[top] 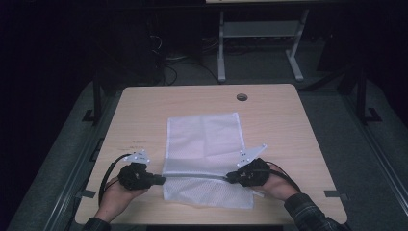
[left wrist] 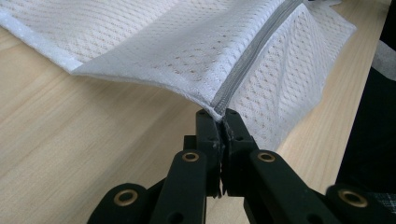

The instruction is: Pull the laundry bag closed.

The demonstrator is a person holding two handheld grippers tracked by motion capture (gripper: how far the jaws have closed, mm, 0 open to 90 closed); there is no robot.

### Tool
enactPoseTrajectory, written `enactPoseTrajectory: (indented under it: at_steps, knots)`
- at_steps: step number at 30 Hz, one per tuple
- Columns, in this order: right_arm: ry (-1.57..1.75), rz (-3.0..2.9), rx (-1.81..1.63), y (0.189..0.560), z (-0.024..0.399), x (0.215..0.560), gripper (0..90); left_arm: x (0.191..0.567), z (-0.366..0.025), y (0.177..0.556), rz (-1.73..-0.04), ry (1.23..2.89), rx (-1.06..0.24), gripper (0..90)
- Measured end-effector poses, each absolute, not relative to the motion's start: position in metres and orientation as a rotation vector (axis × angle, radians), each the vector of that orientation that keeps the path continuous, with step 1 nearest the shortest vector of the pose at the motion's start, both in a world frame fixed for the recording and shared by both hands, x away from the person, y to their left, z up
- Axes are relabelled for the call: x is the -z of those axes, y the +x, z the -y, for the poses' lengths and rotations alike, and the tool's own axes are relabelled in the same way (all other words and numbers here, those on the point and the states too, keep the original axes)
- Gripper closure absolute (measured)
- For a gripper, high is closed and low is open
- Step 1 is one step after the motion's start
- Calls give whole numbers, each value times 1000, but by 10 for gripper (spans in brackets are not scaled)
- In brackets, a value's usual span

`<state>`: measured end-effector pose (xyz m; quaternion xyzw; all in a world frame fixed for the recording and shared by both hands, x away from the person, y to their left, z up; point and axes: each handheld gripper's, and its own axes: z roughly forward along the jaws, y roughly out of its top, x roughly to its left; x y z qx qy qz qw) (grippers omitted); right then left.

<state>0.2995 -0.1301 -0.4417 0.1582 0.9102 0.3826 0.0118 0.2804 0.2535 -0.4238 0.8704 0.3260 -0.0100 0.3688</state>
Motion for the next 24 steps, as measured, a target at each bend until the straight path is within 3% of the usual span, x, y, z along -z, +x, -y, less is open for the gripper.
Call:
enactPoseTrajectory:
  at_steps: [24]
  knots:
    - [533,-2838,-1179,298,147,443,817,423,-257,280,-843,2235,8,875]
